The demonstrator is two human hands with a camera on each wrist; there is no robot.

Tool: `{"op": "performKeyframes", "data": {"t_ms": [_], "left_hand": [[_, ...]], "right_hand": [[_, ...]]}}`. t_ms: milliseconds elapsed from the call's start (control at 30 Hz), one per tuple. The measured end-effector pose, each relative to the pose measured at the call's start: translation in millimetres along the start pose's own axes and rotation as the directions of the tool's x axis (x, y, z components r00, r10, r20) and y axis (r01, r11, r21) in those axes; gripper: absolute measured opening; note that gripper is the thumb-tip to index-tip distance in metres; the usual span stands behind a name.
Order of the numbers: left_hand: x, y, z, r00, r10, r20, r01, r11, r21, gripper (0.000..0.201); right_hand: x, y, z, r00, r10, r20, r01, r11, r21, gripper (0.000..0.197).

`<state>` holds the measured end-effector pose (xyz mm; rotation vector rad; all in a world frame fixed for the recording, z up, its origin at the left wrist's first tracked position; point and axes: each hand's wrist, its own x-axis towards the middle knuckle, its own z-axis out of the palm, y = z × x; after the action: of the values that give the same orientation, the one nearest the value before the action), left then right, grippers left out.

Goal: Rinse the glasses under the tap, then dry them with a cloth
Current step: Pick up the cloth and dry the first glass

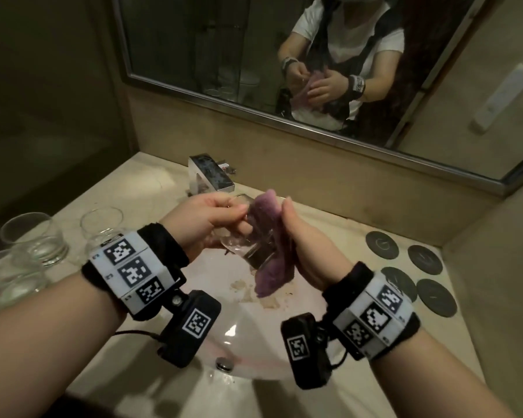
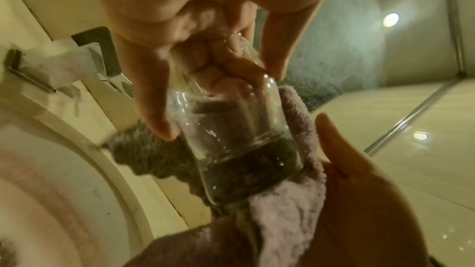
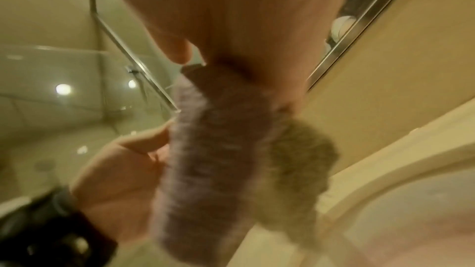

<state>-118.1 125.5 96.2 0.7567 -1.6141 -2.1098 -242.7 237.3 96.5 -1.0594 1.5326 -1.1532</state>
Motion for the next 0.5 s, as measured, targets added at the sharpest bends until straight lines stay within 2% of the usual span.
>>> {"op": "performKeyframes", "data": {"t_ms": [100,167,200,267,300,333,367,433,500], "left_hand": [[0.3,1.6,2.3,0.996,0.053,-0.072,-0.058,0.997,-0.058,0.012],[3.6,1.3,5.7,0.975,0.102,-0.2,-0.121,0.989,-0.085,0.023],[5.5,0.9,6.6,0.957,0.12,-0.265,-0.153,0.982,-0.109,0.031],[8.7,1.7,6.1,0.945,0.112,-0.308,-0.189,0.954,-0.232,0.06],[9.4,3.5,6.3,0.953,0.098,-0.287,-0.19,0.929,-0.317,0.074],[9.2,4.9,6.9,0.967,0.096,-0.235,-0.182,0.907,-0.379,0.077],[8.0,6.3,9.1,0.98,0.102,-0.168,-0.161,0.907,-0.389,0.07],[9.1,5.2,9.6,0.992,0.1,-0.073,-0.118,0.947,-0.3,0.062],[7.5,5.3,9.4,0.996,0.094,-0.014,-0.094,0.955,-0.281,0.065]], "right_hand": [[6.3,11.4,-5.5,0.997,-0.069,-0.02,0.071,0.992,0.105,0.063],[9.8,11.7,-6.3,0.995,-0.095,-0.041,0.098,0.99,0.105,0.077],[12.3,10.6,-5.7,0.991,-0.121,-0.053,0.125,0.989,0.077,0.081],[14.5,6.1,-2.8,0.977,-0.194,-0.088,0.19,0.981,-0.044,0.084],[15.5,4.2,-1.1,0.967,-0.23,-0.107,0.217,0.969,-0.121,0.08],[14.6,1.7,1.3,0.957,-0.266,-0.113,0.24,0.95,-0.201,0.072],[13.5,-0.8,4.7,0.946,-0.305,-0.109,0.264,0.921,-0.288,0.066],[13.1,-3.9,13.7,0.908,-0.409,-0.085,0.334,0.833,-0.44,0.061],[17.0,-3.6,21.9,0.84,-0.538,-0.061,0.407,0.701,-0.586,0.062]]}}
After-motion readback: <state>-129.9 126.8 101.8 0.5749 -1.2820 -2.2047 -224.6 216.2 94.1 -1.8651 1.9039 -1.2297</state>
